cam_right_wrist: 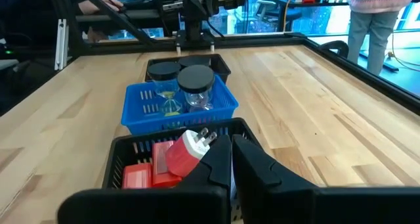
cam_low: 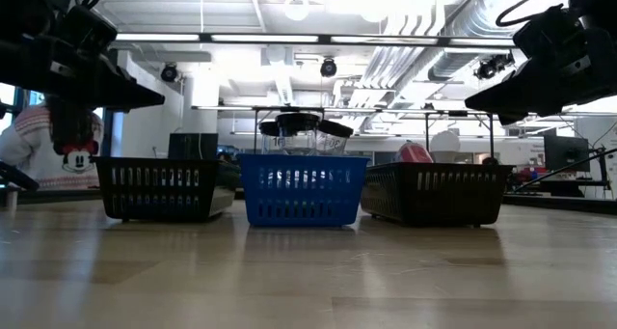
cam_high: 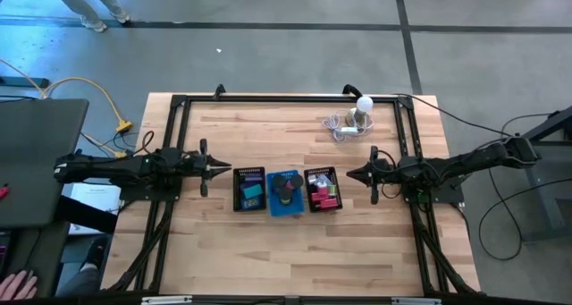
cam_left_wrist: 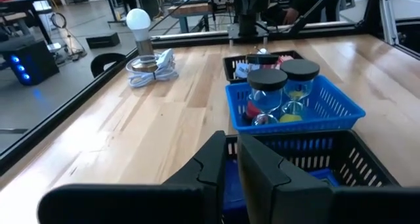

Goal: Pick & Place Office items
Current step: Return to Home Position

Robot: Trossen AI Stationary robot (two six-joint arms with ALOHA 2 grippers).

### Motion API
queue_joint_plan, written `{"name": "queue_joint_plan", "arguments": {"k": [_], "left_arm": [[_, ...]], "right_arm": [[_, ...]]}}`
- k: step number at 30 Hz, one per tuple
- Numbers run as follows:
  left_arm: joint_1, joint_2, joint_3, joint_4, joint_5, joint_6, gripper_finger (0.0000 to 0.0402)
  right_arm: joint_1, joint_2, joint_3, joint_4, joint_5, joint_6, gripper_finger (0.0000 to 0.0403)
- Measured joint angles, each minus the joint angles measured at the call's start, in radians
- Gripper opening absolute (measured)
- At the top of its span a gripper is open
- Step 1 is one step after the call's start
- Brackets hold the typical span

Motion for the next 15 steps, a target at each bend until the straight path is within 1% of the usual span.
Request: {"name": "queue_joint_plan", "arguments": {"k": [4,10,15], "left_arm": [[0.0,0.0,0.0,0.001,0.0,-0.01,0.0032],[0.0,0.0,0.0,0.003,0.0,-0.087,0.0032],[0.0,0.0,0.0,0.006,0.001,-0.089,0.0032]], "right_arm": [[0.0,0.0,0.0,0.0,0.0,0.0,0.0002],[0.0,0.0,0.0,-0.002,0.0,0.0,0.0002],[0.0,0.0,0.0,-0.002,0.0,0.0,0.0002]]}}
